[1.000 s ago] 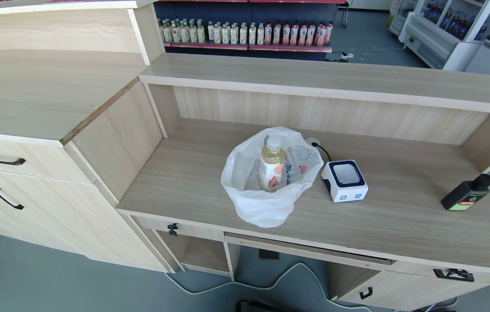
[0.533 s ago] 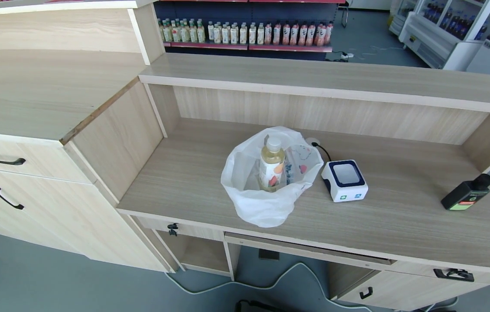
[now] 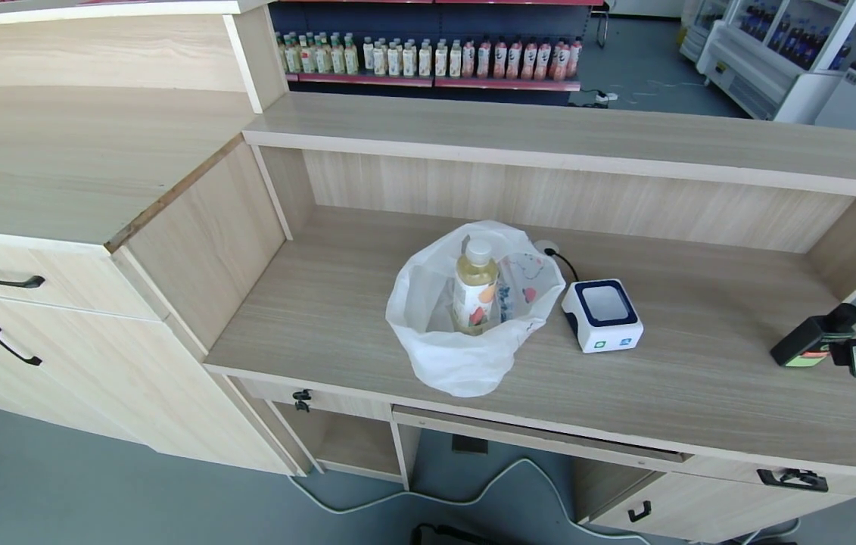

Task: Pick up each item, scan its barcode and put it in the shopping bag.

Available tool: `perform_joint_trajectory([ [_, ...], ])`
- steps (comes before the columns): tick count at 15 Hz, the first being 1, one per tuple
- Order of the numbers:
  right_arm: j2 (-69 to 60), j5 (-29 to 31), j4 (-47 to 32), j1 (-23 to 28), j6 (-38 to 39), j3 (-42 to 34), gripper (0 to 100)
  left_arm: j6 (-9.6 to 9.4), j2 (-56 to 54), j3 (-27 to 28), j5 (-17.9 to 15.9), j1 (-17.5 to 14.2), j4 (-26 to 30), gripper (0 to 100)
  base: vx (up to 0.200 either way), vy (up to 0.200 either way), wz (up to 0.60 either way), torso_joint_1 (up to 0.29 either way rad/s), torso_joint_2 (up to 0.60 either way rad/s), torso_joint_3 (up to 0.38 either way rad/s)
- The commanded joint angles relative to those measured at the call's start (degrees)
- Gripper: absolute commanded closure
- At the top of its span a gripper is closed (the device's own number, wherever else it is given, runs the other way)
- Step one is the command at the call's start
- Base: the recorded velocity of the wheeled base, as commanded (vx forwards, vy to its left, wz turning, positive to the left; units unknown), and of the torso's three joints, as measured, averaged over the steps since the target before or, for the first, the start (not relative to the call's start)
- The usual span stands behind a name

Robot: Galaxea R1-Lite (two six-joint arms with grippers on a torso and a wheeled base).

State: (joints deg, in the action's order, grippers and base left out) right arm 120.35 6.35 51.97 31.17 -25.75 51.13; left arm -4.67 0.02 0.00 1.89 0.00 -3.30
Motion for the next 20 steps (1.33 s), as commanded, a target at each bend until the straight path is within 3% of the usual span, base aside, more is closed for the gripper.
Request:
perform_joint_trajectory([
  [1, 1.4, 0.0, 0.1, -1.3, 0.4, 1.0, 0, 0.01, 0.0, 0.0, 0.0, 0.0, 0.0, 0, 0.0, 0.0, 0.0, 0.0, 0.0, 0.0],
  [20, 8.4, 0.0, 1.2, -6.1, 4.4, 8.2, 0, 0.01, 0.0, 0.0, 0.0, 0.0, 0.0, 0, 0.0, 0.0, 0.0, 0.0, 0.0, 0.0],
])
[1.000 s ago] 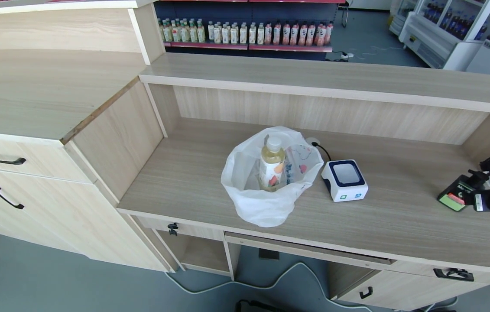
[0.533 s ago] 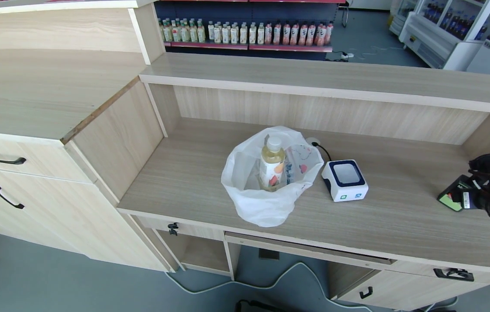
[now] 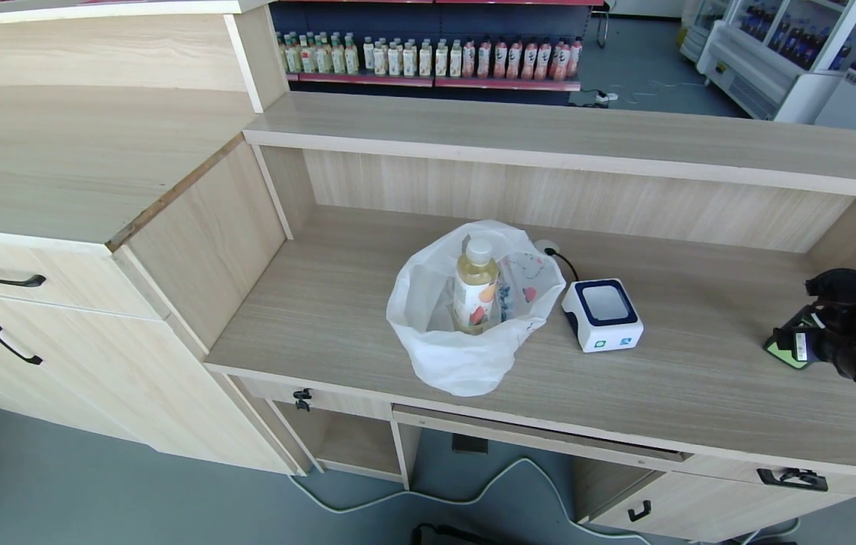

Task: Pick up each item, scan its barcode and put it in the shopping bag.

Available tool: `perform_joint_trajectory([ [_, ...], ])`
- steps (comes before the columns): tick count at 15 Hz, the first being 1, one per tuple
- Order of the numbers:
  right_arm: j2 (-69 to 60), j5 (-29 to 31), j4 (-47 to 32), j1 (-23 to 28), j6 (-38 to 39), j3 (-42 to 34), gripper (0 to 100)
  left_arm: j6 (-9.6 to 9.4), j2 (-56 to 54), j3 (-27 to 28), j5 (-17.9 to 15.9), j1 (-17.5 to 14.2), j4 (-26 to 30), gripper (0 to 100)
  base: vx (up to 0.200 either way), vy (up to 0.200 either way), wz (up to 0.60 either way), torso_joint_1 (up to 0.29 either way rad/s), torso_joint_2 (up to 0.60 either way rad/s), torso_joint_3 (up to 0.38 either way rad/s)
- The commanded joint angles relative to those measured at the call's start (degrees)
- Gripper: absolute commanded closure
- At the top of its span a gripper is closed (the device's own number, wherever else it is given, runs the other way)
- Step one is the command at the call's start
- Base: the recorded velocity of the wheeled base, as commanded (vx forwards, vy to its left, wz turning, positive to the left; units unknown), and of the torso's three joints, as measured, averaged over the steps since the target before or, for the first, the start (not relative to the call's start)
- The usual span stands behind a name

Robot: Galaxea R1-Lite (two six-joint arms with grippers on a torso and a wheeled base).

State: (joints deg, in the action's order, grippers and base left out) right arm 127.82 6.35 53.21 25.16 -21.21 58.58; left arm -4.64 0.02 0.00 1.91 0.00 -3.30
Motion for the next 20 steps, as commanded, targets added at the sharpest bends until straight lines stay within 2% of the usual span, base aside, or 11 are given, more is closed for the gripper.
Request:
perform_joint_trajectory([
  [1, 1.4, 0.0, 0.0, -0.1, -0.1, 1.5, 0, -0.01, 0.0, 0.0, 0.0, 0.0, 0.0, 0, 0.0, 0.0, 0.0, 0.0, 0.0, 0.0],
  [8, 4.3, 0.1, 0.1, -1.8, -0.1, 4.4, 0, -0.01, 0.0, 0.0, 0.0, 0.0, 0.0, 0, 0.0, 0.0, 0.0, 0.0, 0.0, 0.0],
  [9, 4.7, 0.1, 0.2, -2.0, -0.1, 5.2, 100, -0.01, 0.0, 0.0, 0.0, 0.0, 0.0, 0, 0.0, 0.0, 0.0, 0.0, 0.0, 0.0],
  [17, 3.6, 0.2, 0.3, -4.9, -0.8, 5.8, 100, -0.01, 0.0, 0.0, 0.0, 0.0, 0.0, 0, 0.0, 0.0, 0.0, 0.0, 0.0, 0.0],
  [19, -5.3, 0.1, 0.1, -5.1, -4.5, 3.4, 100, -0.01, 0.0, 0.1, 0.0, 0.0, 0.0, 0, 0.0, 0.0, 0.0, 0.0, 0.0, 0.0],
  [20, -13.2, -0.2, -0.4, -4.9, -7.2, -1.0, 100, -0.01, 0.0, 0.0, 0.0, 0.0, 0.0, 0, 0.0, 0.0, 0.0, 0.0, 0.0, 0.0],
])
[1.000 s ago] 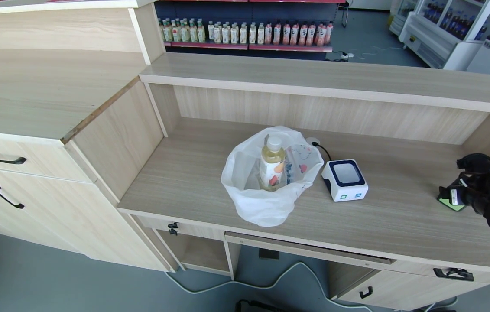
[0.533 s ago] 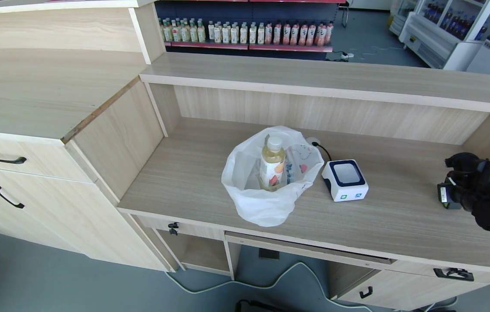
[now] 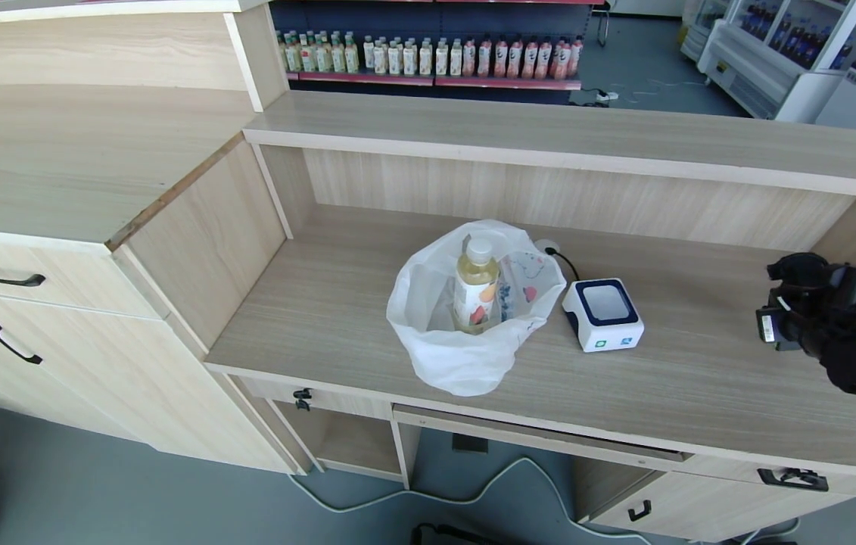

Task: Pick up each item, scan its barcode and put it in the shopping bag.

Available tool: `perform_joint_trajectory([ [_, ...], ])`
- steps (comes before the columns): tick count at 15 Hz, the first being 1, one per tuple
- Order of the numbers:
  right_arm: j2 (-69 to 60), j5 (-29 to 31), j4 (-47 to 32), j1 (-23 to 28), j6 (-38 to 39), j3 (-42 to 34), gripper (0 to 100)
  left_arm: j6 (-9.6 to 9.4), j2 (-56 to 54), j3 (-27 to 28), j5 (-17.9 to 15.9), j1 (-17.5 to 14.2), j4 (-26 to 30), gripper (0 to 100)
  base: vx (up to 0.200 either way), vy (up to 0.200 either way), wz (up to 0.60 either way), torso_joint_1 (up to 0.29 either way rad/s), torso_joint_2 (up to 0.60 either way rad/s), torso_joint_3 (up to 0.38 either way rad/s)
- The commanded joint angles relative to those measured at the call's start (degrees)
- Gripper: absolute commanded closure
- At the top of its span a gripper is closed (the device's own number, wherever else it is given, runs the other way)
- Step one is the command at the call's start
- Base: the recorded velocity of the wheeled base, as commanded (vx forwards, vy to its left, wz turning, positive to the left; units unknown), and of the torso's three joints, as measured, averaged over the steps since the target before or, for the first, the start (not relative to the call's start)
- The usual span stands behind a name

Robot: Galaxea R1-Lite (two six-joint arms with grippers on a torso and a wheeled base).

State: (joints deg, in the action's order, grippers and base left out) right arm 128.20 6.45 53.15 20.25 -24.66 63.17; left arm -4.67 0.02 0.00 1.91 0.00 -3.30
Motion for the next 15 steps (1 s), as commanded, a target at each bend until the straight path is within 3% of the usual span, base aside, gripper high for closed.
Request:
perform_joint_trajectory([
  [1, -22.2, -0.6, -0.5, 0.1, -7.0, -12.6, 100, 0.01, 0.0, 0.0, 0.0, 0.0, 0.0, 0, 0.0, 0.0, 0.0, 0.0, 0.0, 0.0],
  [4, -47.8, -4.8, 0.0, -0.9, -23.7, -35.0, 100, 0.01, 0.0, 0.0, 0.0, 0.0, 0.0, 0, 0.0, 0.0, 0.0, 0.0, 0.0, 0.0],
  [6, -59.1, -16.1, -7.7, -7.3, -39.9, -34.3, 100, 0.01, 0.0, 0.0, 0.0, 0.0, 0.0, 0, 0.0, 0.0, 0.0, 0.0, 0.0, 0.0],
  [8, -60.9, -25.3, -10.0, -17.0, -53.1, -34.3, 100, 0.01, 0.0, 0.0, 0.0, 0.0, 0.0, 0, 0.0, 0.0, 0.0, 0.0, 0.0, 0.0],
  [10, -61.7, -25.7, -9.9, -21.4, -64.3, -35.0, 100, 0.01, 0.0, 0.0, 0.0, 0.0, 0.0, 0, 0.0, 0.0, 0.0, 0.0, 0.0, 0.0],
  [13, -60.8, -26.0, -8.7, -38.8, -88.7, -34.7, 100, 0.01, 0.0, 0.0, 0.0, 0.0, 0.0, 0, 0.0, 0.0, 0.0, 0.0, 0.0, 0.0],
  [15, -60.3, -26.4, -5.5, -47.1, -103.7, -34.8, 100, 0.01, 0.0, 0.0, 0.0, 0.0, 0.0, 0, 0.0, 0.0, 0.0, 0.0, 0.0, 0.0],
])
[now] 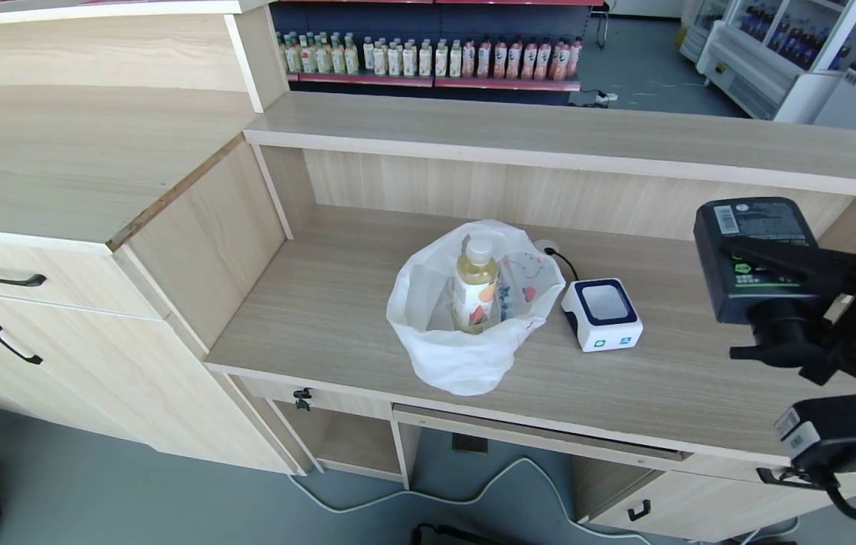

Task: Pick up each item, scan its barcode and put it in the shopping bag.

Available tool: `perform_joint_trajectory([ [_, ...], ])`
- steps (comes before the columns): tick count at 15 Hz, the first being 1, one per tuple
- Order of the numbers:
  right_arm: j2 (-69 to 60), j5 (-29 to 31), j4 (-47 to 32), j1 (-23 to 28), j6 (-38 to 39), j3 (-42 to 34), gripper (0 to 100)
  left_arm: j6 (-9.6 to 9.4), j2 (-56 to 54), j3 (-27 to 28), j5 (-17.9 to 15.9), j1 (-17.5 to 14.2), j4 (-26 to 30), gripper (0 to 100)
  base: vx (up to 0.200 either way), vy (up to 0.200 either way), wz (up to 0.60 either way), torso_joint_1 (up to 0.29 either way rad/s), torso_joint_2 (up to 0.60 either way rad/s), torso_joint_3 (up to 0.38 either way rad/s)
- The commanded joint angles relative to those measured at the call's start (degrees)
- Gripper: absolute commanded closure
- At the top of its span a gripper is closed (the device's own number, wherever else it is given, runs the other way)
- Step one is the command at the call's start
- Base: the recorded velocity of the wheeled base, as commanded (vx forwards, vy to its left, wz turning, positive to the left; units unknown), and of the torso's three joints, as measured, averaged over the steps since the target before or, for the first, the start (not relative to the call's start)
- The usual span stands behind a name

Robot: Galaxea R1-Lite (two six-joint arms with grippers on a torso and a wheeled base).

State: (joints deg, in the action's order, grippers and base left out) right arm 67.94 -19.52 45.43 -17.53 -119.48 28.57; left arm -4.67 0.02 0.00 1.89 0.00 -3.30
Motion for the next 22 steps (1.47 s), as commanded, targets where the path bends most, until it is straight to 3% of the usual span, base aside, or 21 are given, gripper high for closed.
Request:
perform_joint_trajectory([
  [1, -0.3, -0.4, 3.2, -14.6, -16.3, -0.1, 100, 0.01, 0.0, 0.0, 0.0, 0.0, 0.0, 0, 0.0, 0.0, 0.0, 0.0, 0.0, 0.0],
  [3, -1.0, -0.4, 4.6, -21.6, -25.6, -0.1, 100, 0.01, 0.0, 0.0, 0.0, 0.0, 0.0, 0, 0.0, 0.0, 0.0, 0.0, 0.0, 0.0],
  [7, 1.5, -9.1, 4.6, -23.3, -33.5, -1.0, 100, 0.01, 0.0, 0.0, 0.0, 0.0, 0.0, 0, 0.0, 0.0, 0.0, 0.0, 0.0, 0.0],
  [11, -0.4, -11.9, 4.2, -24.0, -33.5, -0.6, 100, 0.01, 0.0, 0.0, 0.0, 0.0, 0.0, 0, 0.0, 0.0, 0.0, 0.0, 0.0, 0.0],
  [14, -2.8, -12.3, 4.1, -29.1, -29.5, 0.5, 100, 0.01, 0.0, 0.0, 0.0, 0.0, 0.0, 0, 0.0, 0.0, 0.0, 0.0, 0.0, 0.0],
  [22, -1.8, -13.3, 4.0, -29.5, -29.5, -0.4, 100, 0.1, 0.0, 0.0, 0.0, 0.0, 0.0, 0, 0.0, 0.0, 0.0, 0.0, 0.0, 0.0],
])
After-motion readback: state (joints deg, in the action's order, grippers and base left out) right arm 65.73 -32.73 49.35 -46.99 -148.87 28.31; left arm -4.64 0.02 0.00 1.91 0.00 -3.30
